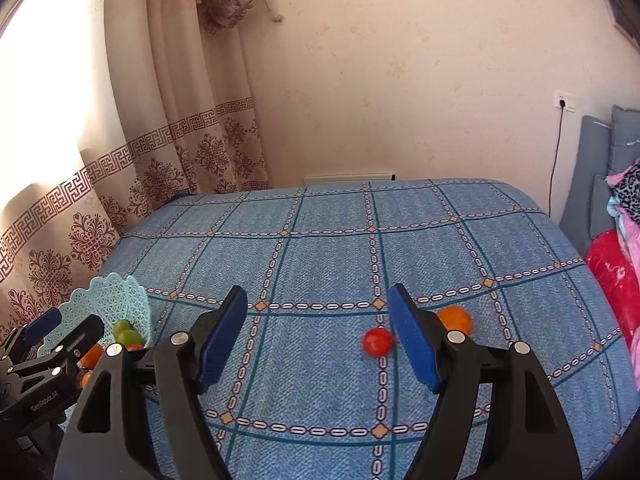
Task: Organize fruits
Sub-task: 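Withdraw both open tools toward the last tangerine and red tomato, then grasp the tangerine with the right tool while the left tool grasps the red tomato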
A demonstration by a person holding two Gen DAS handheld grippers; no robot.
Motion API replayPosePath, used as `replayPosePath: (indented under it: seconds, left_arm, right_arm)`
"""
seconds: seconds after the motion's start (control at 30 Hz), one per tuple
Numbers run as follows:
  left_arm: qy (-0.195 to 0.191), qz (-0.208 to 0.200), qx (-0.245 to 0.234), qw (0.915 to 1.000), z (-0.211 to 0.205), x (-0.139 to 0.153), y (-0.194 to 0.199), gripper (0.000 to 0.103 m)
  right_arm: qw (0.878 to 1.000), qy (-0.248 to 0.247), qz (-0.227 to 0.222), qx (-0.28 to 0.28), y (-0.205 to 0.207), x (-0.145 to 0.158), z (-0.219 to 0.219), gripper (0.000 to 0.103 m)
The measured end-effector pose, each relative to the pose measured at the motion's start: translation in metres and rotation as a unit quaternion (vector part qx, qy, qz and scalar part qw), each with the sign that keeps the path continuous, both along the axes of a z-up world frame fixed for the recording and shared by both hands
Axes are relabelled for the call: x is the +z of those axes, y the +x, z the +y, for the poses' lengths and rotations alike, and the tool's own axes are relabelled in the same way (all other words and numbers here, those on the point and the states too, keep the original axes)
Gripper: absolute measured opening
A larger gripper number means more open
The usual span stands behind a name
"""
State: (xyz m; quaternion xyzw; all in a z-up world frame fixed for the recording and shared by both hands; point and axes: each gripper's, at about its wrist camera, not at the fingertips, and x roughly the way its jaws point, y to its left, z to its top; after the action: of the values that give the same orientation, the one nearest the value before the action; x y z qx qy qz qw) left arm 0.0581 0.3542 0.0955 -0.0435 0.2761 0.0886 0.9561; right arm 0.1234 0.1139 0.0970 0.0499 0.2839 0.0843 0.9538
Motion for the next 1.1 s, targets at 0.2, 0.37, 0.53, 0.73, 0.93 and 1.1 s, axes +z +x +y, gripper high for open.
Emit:
replayPosePath:
  seconds: [0.2,0.37,0.53,0.73,0.93,1.1]
  left_arm:
    - [0.003,0.015,-0.04,0.9991,-0.03,0.001,0.005,0.1]
    - [0.018,0.027,-0.062,0.9976,-0.055,-0.003,0.008,0.1]
    - [0.035,0.03,-0.087,0.9952,-0.082,-0.002,0.012,0.1]
    - [0.044,0.04,-0.106,0.9926,-0.105,-0.006,0.027,0.1]
    - [0.048,0.057,-0.122,0.9897,-0.124,-0.019,0.042,0.1]
    - [0.059,0.066,-0.128,0.9878,-0.134,-0.028,0.052,0.1]
  right_arm:
    - [0.999,0.004,0.023,-0.045,0.013,-0.013,-0.048,0.073]
    - [0.997,0.006,0.053,-0.064,0.026,-0.036,-0.074,0.073]
    - [0.995,-0.002,0.069,-0.069,0.037,-0.055,-0.083,0.073]
    - [0.993,-0.004,0.082,-0.079,0.048,-0.068,-0.093,0.073]
    - [0.992,0.005,0.108,-0.068,0.059,-0.081,-0.1,0.062]
    - [0.992,0.012,0.115,-0.049,0.064,-0.084,-0.099,0.056]
